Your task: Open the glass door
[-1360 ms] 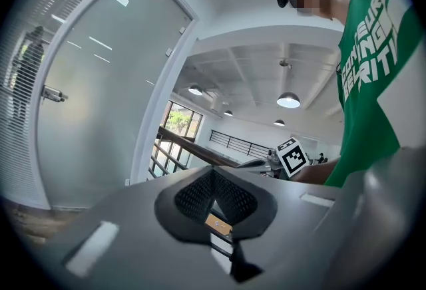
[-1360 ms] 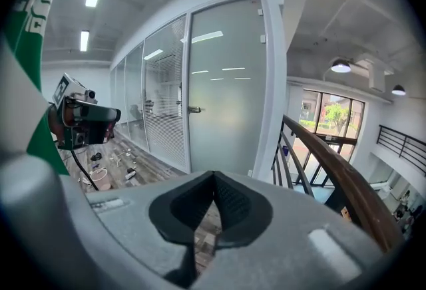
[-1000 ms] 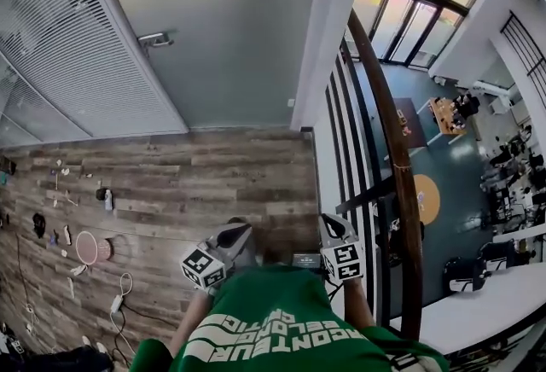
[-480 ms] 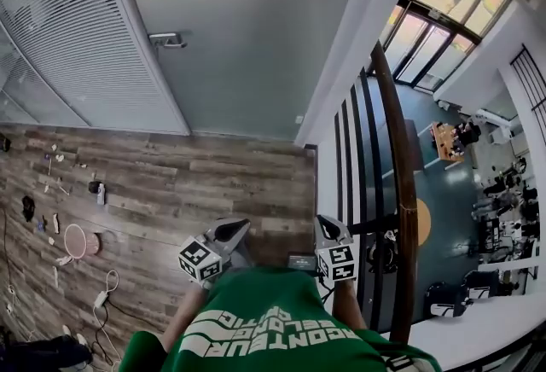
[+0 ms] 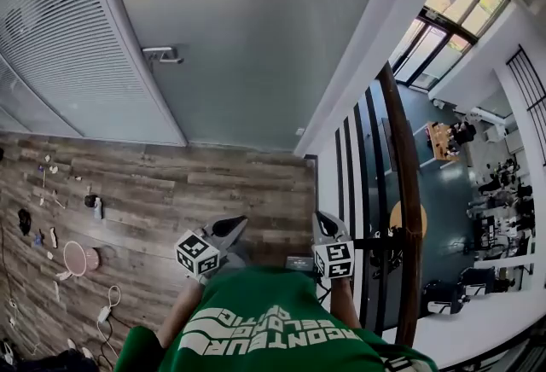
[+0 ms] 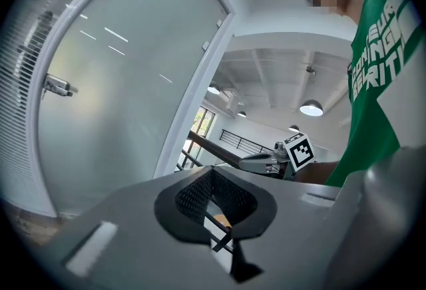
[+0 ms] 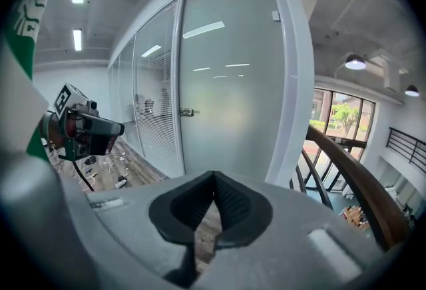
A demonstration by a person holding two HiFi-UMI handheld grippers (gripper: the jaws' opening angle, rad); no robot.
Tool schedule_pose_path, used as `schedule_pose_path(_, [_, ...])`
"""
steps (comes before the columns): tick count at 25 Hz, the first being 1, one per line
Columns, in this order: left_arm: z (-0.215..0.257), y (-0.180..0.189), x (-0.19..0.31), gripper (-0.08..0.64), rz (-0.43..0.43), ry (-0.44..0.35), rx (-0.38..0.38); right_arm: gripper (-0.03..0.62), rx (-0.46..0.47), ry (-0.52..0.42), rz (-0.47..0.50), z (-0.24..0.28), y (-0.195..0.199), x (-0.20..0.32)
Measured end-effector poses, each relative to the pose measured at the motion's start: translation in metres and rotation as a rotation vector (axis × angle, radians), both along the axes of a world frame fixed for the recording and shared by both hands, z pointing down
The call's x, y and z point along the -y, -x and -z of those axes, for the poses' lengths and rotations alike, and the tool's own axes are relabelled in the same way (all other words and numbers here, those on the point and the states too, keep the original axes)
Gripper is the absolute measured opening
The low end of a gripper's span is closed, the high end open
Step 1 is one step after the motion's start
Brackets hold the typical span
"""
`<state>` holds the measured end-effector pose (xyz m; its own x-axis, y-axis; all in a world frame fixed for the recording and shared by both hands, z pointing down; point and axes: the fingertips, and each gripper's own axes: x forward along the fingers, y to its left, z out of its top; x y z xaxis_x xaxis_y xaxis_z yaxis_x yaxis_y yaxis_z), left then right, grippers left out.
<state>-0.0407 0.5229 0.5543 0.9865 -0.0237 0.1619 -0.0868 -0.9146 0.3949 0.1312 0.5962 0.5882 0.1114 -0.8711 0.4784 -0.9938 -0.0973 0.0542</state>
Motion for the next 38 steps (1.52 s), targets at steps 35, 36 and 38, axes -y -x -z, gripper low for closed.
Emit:
schedule_pose_path(35, [0.010,0.119,0.282,0.014,0.587,-0.010,-0.093,-0.008,-0.180,0.050,0.559,0.005,0.051,0.405])
schedule_pose_path(36, [0.012,0.119,0.292,0.014,0.606,-0.014,-0.092,-0.008,-0.179,0.046,0.584,0.006,0.055,0.423])
schedule_pose_path(38, [0.019,0.119,0.309,0.015,0.636,-0.026,-0.095,-0.008,-0.184,0.038,0.632,0.009,0.063,0.455])
